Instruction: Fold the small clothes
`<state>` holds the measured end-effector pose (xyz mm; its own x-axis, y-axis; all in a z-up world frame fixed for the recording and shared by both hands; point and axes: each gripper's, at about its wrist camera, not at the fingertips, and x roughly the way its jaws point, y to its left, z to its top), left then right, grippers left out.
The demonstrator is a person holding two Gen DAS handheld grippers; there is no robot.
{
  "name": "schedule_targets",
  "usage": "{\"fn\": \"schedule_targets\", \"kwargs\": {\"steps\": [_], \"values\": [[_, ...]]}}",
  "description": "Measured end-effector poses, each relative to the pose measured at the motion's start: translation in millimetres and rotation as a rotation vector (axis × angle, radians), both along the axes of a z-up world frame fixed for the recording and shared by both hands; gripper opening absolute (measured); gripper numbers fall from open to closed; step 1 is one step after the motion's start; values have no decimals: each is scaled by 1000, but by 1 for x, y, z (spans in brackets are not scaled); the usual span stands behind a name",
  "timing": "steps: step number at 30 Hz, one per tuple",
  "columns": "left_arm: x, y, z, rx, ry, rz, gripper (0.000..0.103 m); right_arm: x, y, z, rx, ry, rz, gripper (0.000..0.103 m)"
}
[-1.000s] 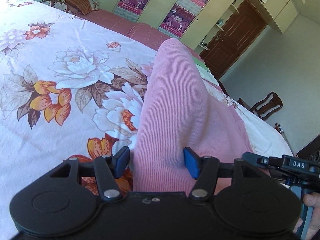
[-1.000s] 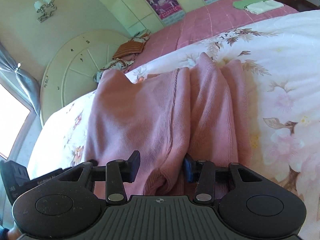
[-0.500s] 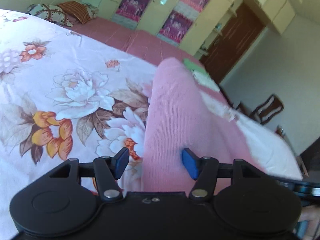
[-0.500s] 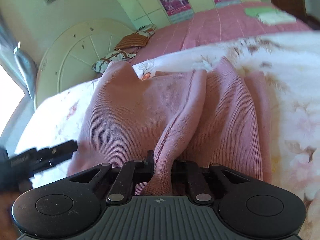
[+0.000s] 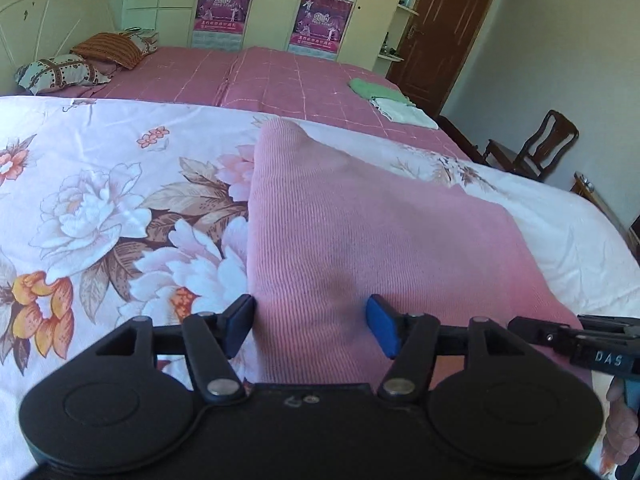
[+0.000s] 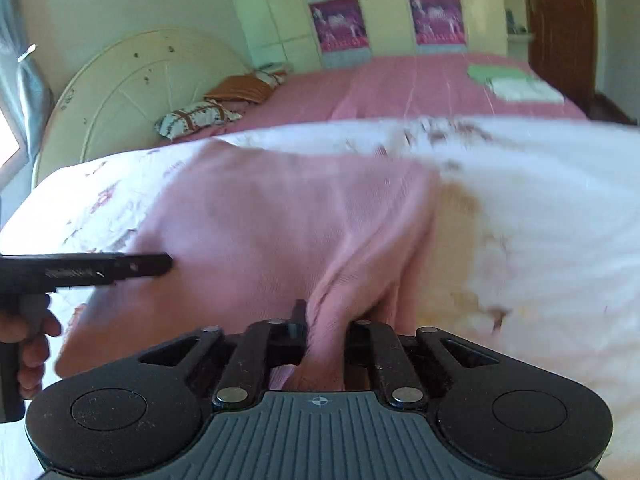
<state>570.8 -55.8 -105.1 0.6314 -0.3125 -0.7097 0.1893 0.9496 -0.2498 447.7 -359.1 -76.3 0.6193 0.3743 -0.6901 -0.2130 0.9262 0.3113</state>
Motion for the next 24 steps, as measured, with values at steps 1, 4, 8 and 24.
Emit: {"fn": "schedule_targets", "kwargs": {"steps": [1,4,8,24], "values": [[-4,5,4,-1,-21,-7,54,-3,-4,4,19,-3,-16,20],[-4,17,12,3,-61,6,53,-10,-23,24,79,-83,-68,28],[8,22,3,-32,-12,23,55,19,-42,25,147,-22,-121,27],[-47,33,15,-49,-66,-24,54,-27,-44,47,69,-85,-98,16]]}}
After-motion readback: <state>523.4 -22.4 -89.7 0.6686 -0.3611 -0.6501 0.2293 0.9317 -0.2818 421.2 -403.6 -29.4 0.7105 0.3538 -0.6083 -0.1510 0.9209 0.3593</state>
